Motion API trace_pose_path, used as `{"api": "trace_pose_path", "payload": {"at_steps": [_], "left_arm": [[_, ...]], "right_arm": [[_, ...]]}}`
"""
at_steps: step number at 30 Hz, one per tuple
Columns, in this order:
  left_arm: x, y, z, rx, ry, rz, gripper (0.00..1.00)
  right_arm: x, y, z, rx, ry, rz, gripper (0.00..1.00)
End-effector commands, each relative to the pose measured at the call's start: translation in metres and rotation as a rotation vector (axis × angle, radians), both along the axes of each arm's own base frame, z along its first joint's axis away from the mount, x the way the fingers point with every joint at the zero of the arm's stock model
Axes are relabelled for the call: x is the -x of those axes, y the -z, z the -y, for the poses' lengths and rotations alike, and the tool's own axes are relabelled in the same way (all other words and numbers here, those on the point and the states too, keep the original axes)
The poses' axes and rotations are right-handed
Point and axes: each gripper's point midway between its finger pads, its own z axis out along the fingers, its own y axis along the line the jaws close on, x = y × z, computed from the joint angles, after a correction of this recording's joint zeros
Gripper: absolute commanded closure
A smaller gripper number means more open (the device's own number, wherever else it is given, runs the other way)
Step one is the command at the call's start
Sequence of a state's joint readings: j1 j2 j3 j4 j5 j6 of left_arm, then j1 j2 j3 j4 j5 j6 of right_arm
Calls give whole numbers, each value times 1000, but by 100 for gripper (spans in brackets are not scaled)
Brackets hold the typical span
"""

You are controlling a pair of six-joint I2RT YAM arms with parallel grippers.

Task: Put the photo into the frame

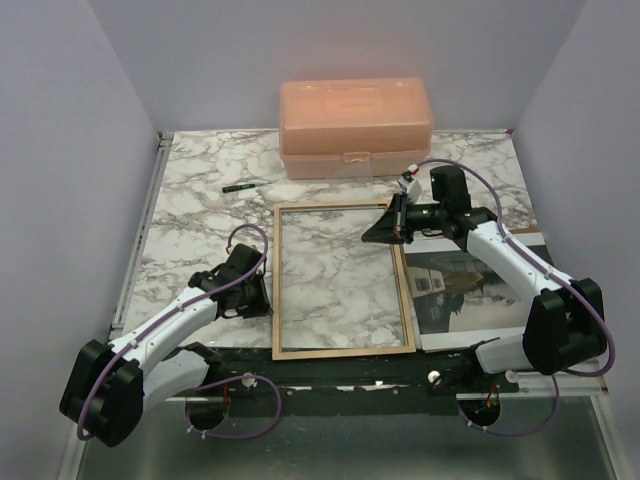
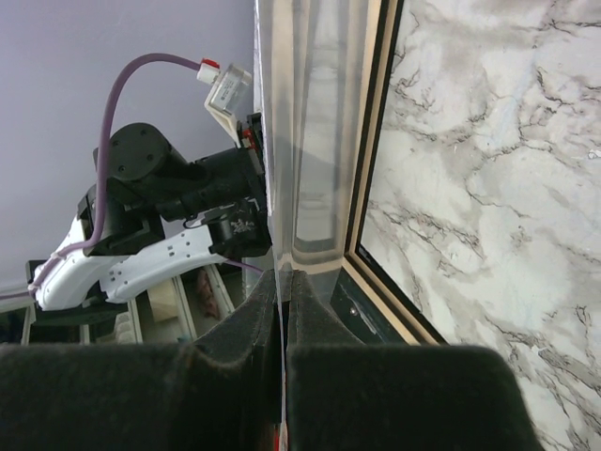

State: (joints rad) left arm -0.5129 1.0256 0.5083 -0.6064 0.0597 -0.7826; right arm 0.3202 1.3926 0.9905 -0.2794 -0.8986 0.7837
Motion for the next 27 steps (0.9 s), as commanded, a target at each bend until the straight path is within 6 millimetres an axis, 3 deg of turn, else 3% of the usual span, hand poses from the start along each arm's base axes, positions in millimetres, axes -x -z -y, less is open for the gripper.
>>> {"api": "trace_pose_path", "payload": {"at_steps": [1, 13, 27], "left_arm": [[1, 5, -9, -55, -9, -3, 78], [1, 5, -9, -59, -5, -6, 78], [1, 6, -8, -63, 0, -10, 78]], "right_arm": [[-4, 0, -3, 7, -11, 19, 100], [-9, 13, -4, 17, -11, 3, 100], [-8, -10, -4, -1, -11, 44, 100]]}}
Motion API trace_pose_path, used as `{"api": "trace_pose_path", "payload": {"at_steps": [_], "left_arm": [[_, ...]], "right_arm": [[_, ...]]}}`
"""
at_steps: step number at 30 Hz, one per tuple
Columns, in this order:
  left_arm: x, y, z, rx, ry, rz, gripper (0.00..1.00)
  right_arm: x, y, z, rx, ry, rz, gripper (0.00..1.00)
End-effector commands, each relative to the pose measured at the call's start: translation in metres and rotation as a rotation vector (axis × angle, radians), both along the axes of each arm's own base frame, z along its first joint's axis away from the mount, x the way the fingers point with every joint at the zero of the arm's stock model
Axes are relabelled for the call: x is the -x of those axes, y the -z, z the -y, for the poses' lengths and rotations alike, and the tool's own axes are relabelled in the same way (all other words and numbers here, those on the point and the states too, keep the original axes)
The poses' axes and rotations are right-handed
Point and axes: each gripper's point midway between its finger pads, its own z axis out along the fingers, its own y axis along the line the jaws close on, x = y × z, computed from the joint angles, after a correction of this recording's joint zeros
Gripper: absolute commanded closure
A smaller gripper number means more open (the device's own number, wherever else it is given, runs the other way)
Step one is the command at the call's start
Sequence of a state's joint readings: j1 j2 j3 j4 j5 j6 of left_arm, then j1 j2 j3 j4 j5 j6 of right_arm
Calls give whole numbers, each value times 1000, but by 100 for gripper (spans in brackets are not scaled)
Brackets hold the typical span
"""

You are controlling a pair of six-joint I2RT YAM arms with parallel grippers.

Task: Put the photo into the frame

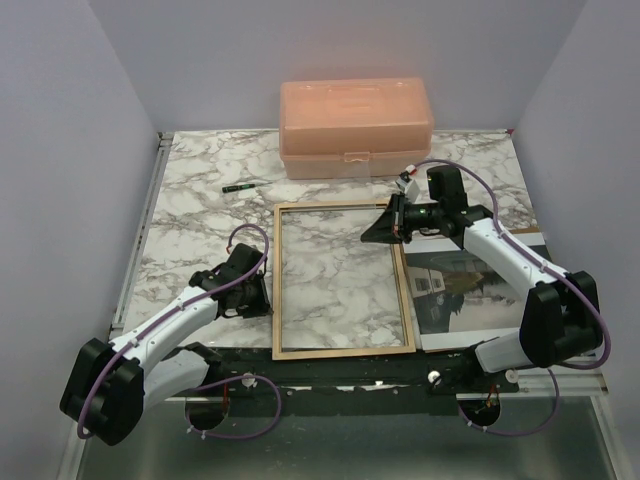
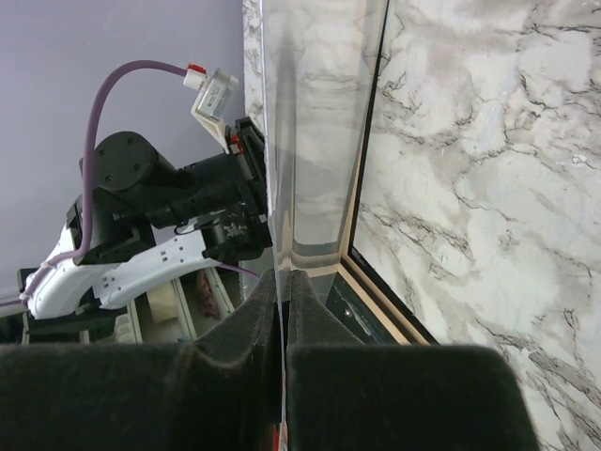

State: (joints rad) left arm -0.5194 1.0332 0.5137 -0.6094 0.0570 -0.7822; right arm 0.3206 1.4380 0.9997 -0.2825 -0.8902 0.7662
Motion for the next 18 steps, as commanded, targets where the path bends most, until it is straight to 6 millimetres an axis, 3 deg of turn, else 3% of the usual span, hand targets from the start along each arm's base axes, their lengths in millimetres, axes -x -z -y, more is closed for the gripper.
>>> {"api": "trace_pose_path", "payload": {"at_steps": [1, 7, 18], "left_arm": [[1, 6, -9, -59, -5, -6, 78], [1, 6, -9, -60, -4, -8, 78], [1, 7, -9, -66, -1, -14, 78]], "right_arm": [[-2, -21, -3, -20, -13, 61, 100], [-4, -11, -3, -7, -11, 41, 100], [-4, -13, -2, 0, -13, 49, 100]]}}
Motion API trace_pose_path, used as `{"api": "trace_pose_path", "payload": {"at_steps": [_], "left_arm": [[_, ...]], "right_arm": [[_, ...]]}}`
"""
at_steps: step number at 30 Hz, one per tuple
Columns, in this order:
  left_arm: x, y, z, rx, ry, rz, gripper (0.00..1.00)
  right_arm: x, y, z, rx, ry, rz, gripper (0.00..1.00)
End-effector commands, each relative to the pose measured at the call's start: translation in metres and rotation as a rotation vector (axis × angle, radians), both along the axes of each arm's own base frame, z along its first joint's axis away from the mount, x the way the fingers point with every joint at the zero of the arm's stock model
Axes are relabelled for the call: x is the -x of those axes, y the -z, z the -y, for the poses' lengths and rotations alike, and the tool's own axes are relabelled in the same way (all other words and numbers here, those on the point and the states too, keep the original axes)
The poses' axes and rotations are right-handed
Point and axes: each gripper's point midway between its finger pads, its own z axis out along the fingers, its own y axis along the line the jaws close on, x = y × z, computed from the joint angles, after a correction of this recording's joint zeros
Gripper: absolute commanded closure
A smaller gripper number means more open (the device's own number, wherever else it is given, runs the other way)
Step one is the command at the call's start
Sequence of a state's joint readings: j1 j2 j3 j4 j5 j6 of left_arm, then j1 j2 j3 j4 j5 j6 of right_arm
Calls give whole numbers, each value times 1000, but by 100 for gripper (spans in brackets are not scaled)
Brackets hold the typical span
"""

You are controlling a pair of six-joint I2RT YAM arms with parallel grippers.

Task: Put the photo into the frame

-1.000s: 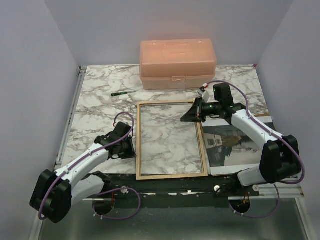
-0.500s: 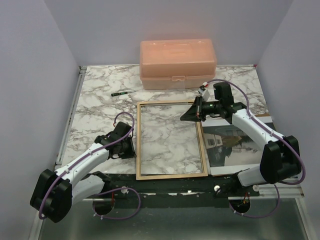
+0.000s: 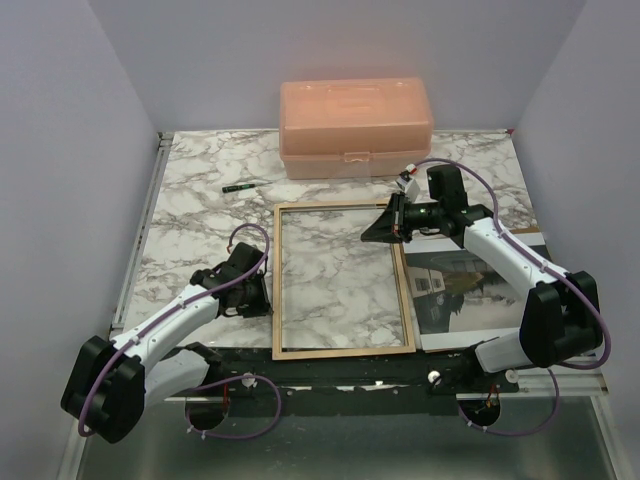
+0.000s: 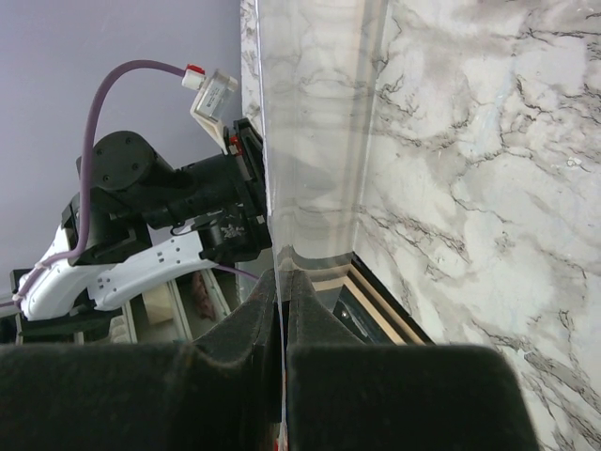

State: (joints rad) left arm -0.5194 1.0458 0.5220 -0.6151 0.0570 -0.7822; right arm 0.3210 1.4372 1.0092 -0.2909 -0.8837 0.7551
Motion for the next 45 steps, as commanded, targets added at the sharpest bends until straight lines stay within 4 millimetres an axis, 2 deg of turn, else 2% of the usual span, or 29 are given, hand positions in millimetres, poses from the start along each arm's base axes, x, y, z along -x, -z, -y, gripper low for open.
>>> {"api": "trace_pose_path", "payload": {"at_steps": [1, 6, 13, 17, 23, 28, 33, 45], "left_arm": [[2, 7, -9, -61, 0, -7, 78], [1, 7, -9, -62, 0, -5, 78], [1, 7, -9, -61, 1, -5, 78], [1, 7, -9, -62, 2, -6, 78], [2, 8, -9, -65, 3, -11, 78], [2, 8, -9, -65, 4, -12, 78], [2, 8, -9, -66, 4, -13, 79], [2, 8, -9, -67, 9, -13, 79]], "right_arm": [[-2, -12, -3, -8, -13, 33, 100], [-1, -21, -3, -25, -13, 51, 100], [0, -19, -4, -30, -12, 41, 100], [0, -28, -5, -46, -11, 59, 100], [1, -27, -5, -48, -10, 48, 100], [2, -35, -5, -56, -11, 67, 100], [1, -23, -5, -45, -14, 46, 100], [-2, -10, -7, -46, -11, 31, 100]]}}
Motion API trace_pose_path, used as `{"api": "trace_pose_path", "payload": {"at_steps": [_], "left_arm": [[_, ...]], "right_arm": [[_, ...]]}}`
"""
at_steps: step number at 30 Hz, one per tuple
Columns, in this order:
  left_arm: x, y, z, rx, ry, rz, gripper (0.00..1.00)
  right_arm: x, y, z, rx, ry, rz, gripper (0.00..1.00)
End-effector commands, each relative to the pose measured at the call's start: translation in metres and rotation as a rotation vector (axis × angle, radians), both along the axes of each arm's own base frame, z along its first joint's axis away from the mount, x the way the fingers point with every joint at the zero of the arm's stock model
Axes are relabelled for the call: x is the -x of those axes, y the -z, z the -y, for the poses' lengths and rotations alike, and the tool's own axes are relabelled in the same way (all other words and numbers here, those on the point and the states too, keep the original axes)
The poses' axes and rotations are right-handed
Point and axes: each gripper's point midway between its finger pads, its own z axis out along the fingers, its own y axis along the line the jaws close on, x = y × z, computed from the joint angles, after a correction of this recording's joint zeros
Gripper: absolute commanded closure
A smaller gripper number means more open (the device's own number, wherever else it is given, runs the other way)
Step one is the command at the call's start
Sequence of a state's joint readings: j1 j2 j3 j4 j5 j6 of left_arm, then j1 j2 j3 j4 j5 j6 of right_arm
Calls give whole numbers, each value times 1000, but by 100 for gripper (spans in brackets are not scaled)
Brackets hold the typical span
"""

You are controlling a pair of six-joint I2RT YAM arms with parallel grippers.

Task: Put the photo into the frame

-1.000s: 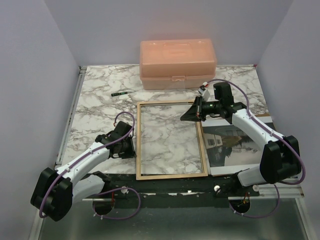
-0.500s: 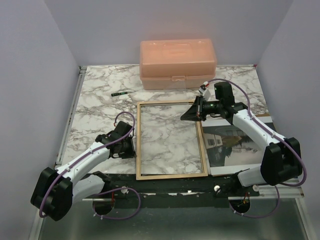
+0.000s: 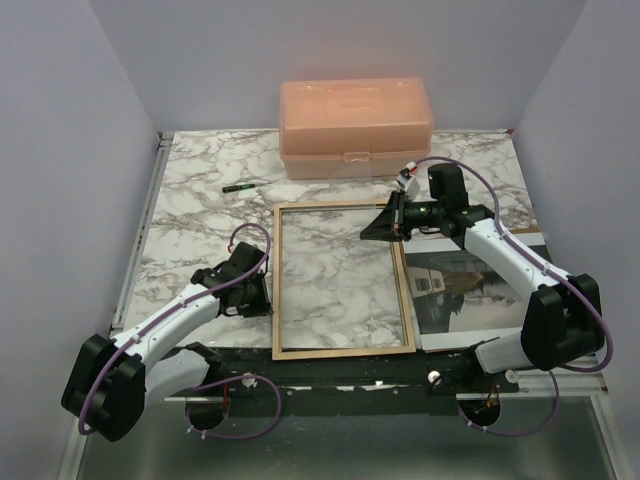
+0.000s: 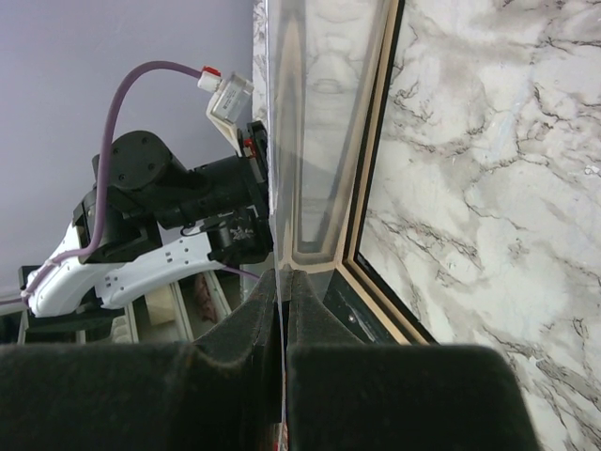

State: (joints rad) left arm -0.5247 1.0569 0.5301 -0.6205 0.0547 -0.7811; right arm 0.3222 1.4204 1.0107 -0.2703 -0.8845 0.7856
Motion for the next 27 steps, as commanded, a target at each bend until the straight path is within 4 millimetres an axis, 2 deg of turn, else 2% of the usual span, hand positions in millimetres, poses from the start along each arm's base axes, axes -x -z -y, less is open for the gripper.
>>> {"api": "trace_pose_path", "payload": {"at_steps": [1, 16, 27], "left_arm": [[2, 8, -9, -61, 1, -8, 79], [2, 7, -9, -60, 2, -7, 79], [2, 7, -9, -61, 5, -8, 79]], "right_arm": [[-1, 1, -6, -27, -22, 18, 100], [0, 14, -3, 17, -48, 9, 100], [-2, 15, 0, 83, -102, 28, 100]]}}
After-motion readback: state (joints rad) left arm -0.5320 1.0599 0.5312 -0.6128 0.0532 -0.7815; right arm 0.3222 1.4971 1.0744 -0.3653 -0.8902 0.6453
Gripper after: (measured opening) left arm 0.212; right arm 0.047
